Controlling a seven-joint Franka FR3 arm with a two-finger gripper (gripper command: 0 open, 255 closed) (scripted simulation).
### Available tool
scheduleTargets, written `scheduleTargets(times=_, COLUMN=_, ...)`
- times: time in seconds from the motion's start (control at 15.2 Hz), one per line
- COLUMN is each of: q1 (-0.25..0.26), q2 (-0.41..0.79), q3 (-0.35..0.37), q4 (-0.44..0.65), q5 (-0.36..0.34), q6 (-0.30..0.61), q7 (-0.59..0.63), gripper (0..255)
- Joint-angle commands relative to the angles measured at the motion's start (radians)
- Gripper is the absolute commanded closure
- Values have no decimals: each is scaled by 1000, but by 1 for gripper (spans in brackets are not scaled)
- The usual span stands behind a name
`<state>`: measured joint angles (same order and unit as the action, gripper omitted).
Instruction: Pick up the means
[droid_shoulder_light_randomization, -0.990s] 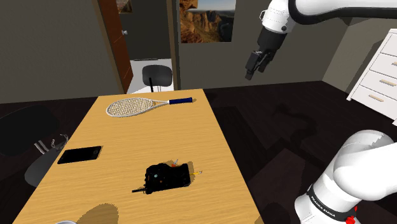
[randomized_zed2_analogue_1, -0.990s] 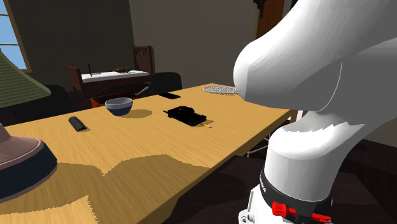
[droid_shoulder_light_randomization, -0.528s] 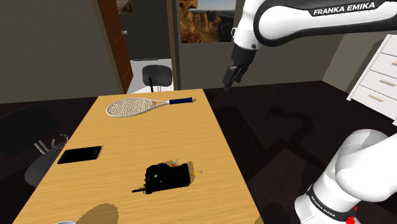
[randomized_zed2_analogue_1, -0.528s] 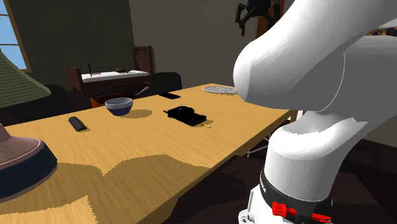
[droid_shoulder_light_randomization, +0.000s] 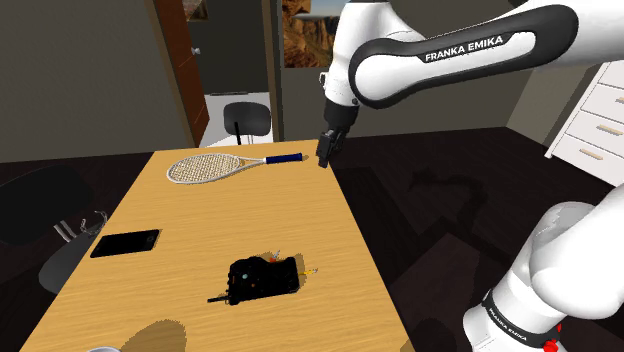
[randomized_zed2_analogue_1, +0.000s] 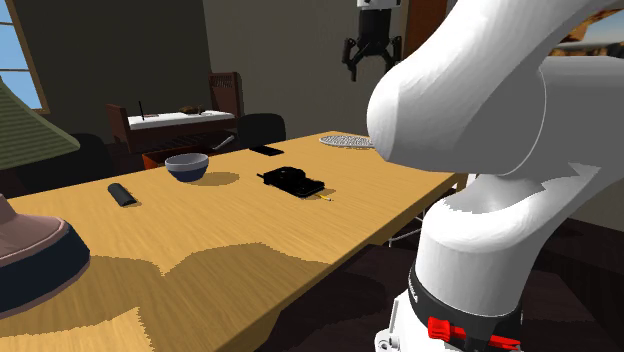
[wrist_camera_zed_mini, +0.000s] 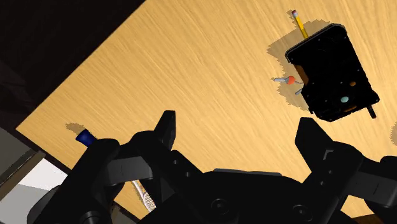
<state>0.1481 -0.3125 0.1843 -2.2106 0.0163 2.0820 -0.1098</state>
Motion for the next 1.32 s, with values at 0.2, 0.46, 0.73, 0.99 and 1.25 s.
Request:
scheduleTargets(times=0.2, q1=35, q2=146, q3=51, q4=47, q5=-21, q6=82, q7=-7, gripper=0)
scheduleTargets(times=0.46, q1=61, q2=266, q3=87, q4=101, q5=-52, q6=131, q7=-10, gripper=0)
scheduleTargets(times=0.73, q1=93, q2=388, q3=118, q4=164, q5=-95, q6=169, q7=-9, gripper=0)
scheduleTargets(times=0.99, q1=131, q2=511, q3=141, q4=237, q5=-146, q6=197, q7=-5, gripper=0)
scheduleTargets(times=1.25, q1=177, q2=633, q3=156, q4=317, q5=-199, q6=214, q7=-4, gripper=0)
